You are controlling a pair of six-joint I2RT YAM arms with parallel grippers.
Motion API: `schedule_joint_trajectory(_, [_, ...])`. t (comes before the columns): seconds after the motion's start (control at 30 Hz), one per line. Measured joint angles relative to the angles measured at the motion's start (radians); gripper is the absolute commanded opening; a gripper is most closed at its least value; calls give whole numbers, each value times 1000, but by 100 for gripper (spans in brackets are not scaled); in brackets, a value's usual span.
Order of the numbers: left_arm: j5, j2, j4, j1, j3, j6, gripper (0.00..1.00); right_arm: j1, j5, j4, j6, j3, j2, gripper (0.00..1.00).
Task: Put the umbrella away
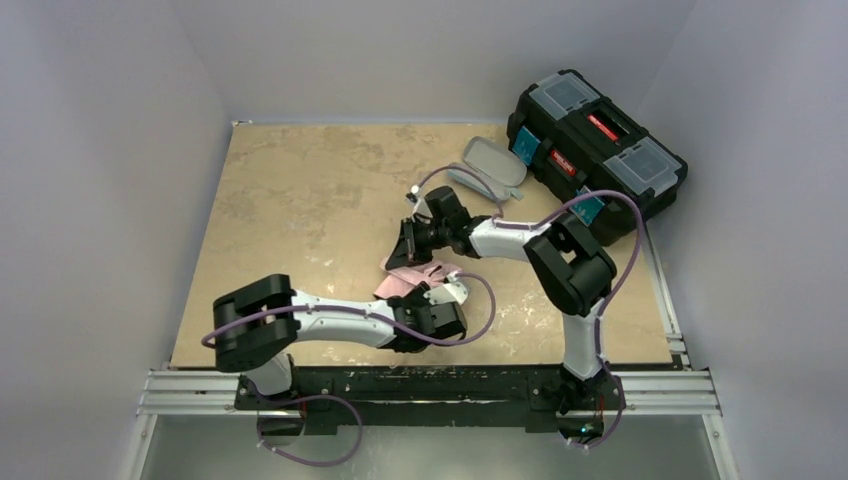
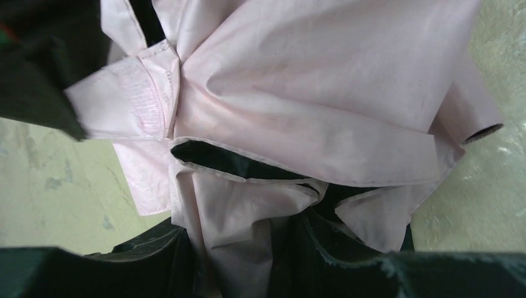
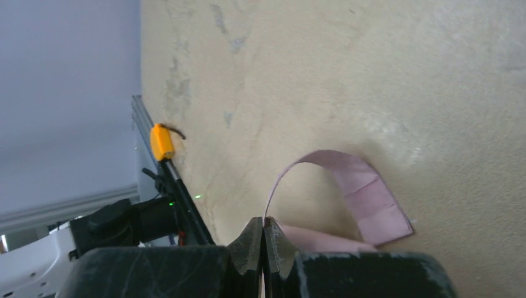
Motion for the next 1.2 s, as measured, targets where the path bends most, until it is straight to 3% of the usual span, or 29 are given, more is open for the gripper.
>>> schedule_joint_trajectory(0.1, [-68,84,-35,-31,51,-3,0,8,13,32,10,-26,77,0])
schedule_joint_trajectory(0.27, [-100,128,-62,-49,86,-2,37,3,-16,133,39,-98,135,0])
schedule_joint_trajectory(0.47, [-69,105,-84,-47,89,3,65,4,-17,238,42,-145,135,0])
schedule_joint_trajectory(0.57, [-22,65,-119,-33,99,21,91,5,-18,257,42,-152,135,0])
schedule_joint_trajectory(0.6, [1,46,-130,-25,103,30,95,5,-18,260,42,-153,135,0])
schedule_joint_trajectory(0.87, [241,-109,-133,152,106,58,100,4,-20,264,41,-154,135,0])
schedule_joint_trajectory(1.2, [562,-121,-22,334,36,76,100,4,-22,266,36,-154,135,0])
